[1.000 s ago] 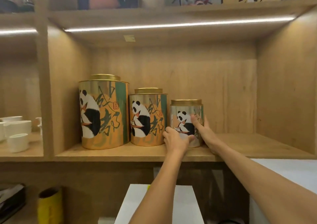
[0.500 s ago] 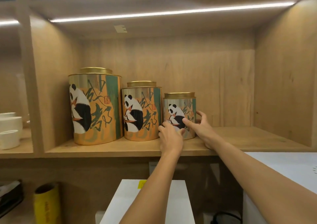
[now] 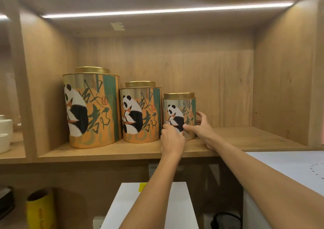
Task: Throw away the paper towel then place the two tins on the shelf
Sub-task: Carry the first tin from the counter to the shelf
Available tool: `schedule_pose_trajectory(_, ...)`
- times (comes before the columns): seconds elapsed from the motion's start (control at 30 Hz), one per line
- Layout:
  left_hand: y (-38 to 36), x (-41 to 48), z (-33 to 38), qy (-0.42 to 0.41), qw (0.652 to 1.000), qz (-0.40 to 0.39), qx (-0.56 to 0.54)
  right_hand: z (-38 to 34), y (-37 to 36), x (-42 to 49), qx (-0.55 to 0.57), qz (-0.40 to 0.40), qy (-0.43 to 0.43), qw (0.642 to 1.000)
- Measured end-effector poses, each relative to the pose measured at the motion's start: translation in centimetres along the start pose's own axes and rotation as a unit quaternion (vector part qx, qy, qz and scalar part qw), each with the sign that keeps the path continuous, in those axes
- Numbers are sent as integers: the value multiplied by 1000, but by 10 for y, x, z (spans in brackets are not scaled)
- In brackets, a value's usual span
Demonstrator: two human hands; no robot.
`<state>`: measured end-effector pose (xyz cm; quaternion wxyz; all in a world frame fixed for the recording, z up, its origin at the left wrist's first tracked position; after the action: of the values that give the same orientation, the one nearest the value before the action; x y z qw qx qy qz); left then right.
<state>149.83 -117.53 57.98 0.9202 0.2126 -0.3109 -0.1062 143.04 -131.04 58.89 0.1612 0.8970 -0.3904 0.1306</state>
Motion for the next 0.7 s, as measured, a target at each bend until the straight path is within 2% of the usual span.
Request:
schedule_pose_trajectory(0.2, 4, -5, -6, 7, 999, -46, 22, 0, 0, -17, -94, -21, -36, 995)
schedule_pose_trajectory(0.3, 12, -17, -1, -6, 990, -96, 102, -4, 2, -44, -160, -65, -66, 983)
schedule_pose_trajectory(0.4, 33, -45, 7, -41, 967, -134, 214, -15, 13, -78, -239, -112, -98, 960)
schedule_pose_trajectory(0.5, 69, -84, 15, -60, 932, -164, 318, -37, 34, -114, -205, -127, -104, 965)
schedule_pose_trajectory(0.57, 107, -115, 15, -46, 925, -157, 343, -52, 40, -150, -154, -183, -110, 965)
schedule_pose_trajectory(0.63, 153, -154, 12, -32, 925, -123, 358, -69, 43, -189, -149, -235, -77, 957)
schedule_pose_trajectory(0.7, 202, -201, 7, -22, 919, -81, 384, -89, 41, -225, -129, -246, -11, 961)
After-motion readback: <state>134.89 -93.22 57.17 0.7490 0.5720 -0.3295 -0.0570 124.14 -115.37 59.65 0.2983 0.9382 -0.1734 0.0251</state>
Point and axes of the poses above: each hand's wrist, its own x-axis towards the middle knuckle, its own y-axis out of the back of the hand, z = x × y, the point moved 8 cm from there along x, towards the middle knuckle, and after that the axes turned 2 degrees about -y, right-handed, at the moved point
